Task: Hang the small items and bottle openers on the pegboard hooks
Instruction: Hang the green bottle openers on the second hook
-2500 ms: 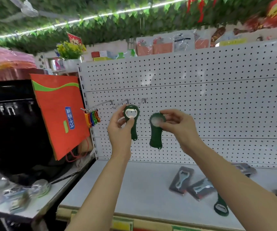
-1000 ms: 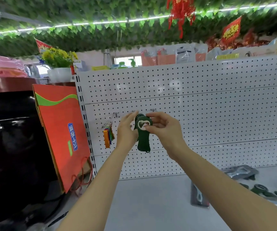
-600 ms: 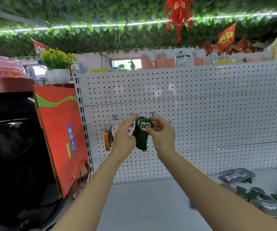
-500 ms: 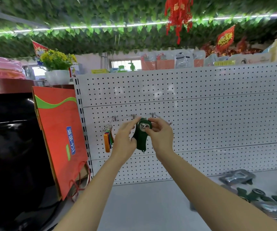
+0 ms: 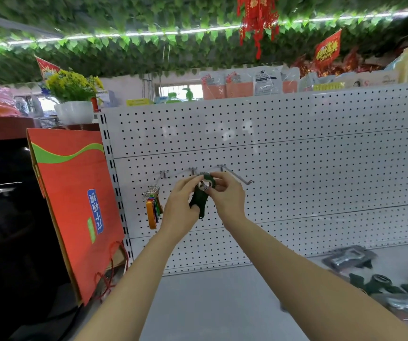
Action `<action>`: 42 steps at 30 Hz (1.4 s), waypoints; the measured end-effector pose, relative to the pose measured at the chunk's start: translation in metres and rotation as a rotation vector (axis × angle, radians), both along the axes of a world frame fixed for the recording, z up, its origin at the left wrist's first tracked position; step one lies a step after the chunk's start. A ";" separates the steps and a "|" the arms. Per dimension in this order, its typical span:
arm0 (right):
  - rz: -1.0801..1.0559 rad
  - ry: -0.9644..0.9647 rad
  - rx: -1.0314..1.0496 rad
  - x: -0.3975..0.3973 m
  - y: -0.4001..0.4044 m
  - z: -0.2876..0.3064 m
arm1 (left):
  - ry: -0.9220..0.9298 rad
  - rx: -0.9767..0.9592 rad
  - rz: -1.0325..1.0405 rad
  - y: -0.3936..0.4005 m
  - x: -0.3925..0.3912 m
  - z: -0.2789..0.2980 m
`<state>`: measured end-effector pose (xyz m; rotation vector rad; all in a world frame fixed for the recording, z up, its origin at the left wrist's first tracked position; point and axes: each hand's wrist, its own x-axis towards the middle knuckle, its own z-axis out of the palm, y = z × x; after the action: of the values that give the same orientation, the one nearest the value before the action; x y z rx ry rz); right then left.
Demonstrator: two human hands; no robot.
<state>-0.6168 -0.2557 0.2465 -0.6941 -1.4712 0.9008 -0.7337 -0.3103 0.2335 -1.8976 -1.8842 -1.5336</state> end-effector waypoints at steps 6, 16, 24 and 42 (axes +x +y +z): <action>-0.007 -0.031 0.017 0.004 0.004 -0.009 | 0.054 0.001 0.052 -0.004 0.002 -0.007; -0.237 -0.514 0.220 0.068 -0.003 -0.062 | -0.017 -0.201 0.254 -0.028 0.025 -0.069; -0.417 -0.768 0.325 0.176 0.007 -0.091 | 0.184 -0.370 0.248 -0.037 0.101 -0.100; -0.558 -1.029 0.104 0.469 0.053 -0.166 | 0.422 -0.554 0.017 0.084 0.350 -0.167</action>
<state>-0.1480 -0.2030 0.0809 -1.5220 -2.0062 -0.0282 -0.3841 -0.2264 0.0669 -2.1618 -2.2377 -0.5503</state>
